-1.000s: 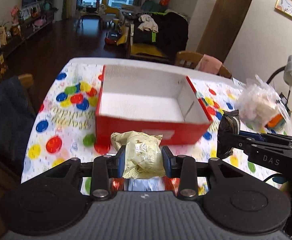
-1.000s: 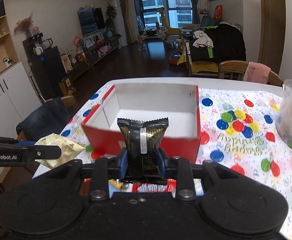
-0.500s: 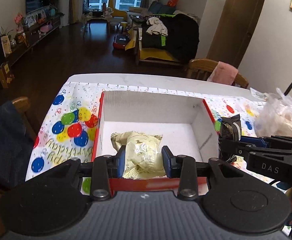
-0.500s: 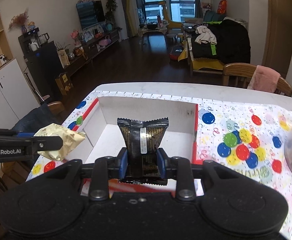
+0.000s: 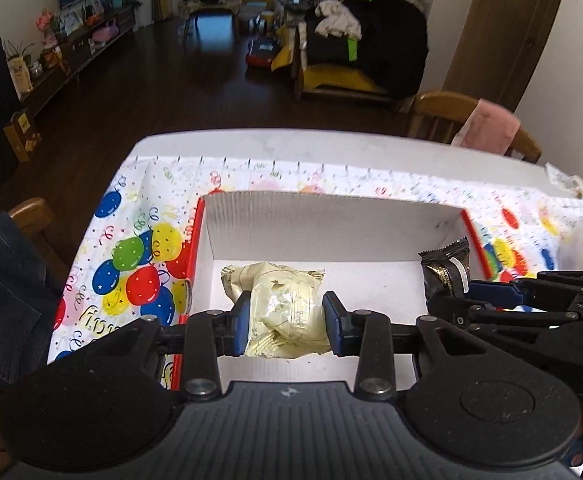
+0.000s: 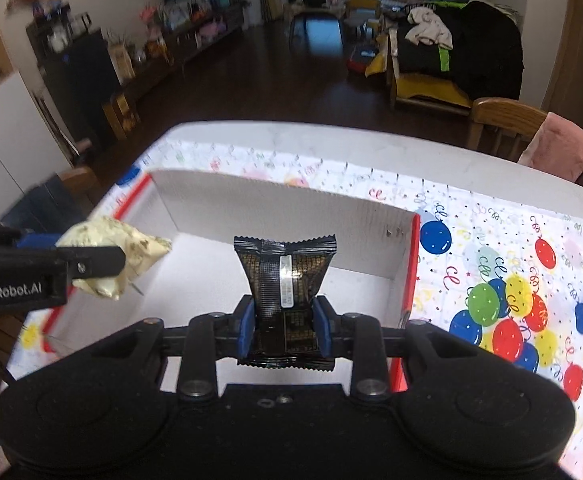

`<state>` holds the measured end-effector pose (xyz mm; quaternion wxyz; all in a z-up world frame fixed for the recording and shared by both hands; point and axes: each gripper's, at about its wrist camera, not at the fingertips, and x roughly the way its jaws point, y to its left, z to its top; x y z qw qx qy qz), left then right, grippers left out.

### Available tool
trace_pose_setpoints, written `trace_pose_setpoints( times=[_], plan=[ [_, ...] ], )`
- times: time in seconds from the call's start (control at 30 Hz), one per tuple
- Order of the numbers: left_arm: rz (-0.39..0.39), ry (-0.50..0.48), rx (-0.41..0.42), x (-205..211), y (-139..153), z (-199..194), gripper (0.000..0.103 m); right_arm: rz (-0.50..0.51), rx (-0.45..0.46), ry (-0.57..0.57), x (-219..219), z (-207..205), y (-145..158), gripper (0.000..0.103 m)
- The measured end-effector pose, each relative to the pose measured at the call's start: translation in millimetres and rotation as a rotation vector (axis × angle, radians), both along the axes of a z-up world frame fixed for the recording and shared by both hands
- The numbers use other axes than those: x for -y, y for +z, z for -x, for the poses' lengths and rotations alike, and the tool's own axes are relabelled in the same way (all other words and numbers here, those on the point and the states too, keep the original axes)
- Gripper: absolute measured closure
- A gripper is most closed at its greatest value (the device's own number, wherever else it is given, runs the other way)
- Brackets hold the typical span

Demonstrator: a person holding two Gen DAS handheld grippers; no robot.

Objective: Organize snacks
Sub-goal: 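Carry both snacks into the red box and lower them onto its floor, then open both grippers to release the snacks and lift out of the box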

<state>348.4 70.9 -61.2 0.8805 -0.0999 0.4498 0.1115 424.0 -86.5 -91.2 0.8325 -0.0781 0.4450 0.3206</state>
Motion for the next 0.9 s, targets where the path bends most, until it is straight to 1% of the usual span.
trace_pose_setpoints(
  times=[0.17, 0.3, 0.4, 0.53, 0.7, 0.9],
  plan=[
    [0.004, 0.016, -0.081, -4, -23, -24, 0.067, 0.046, -0.069, 0.036, -18, -17, -24, 0.073],
    [0.003, 0.021, -0.14, -7, -40, -38, 0.067, 0.101, -0.094, 0.082, -31, -24, -43, 0.073],
    [0.013, 0.018, -0.181, -8, -51, -46, 0.067, 0.119, -0.118, 0.105, -37, -26, -52, 0.073],
    [0.0, -0.014, -0.229, -4, -63, -54, 0.067, 0.158, -0.135, 0.132, -43, -26, -61, 0.072],
    [-0.014, -0.033, -0.275, -3, -70, -61, 0.066, 0.186, -0.147, 0.146, -49, -32, -69, 0.073],
    [-0.006, -0.038, -0.295, -5, -72, -62, 0.065, 0.191, -0.15, 0.154, -50, -34, -70, 0.07]
  ],
)
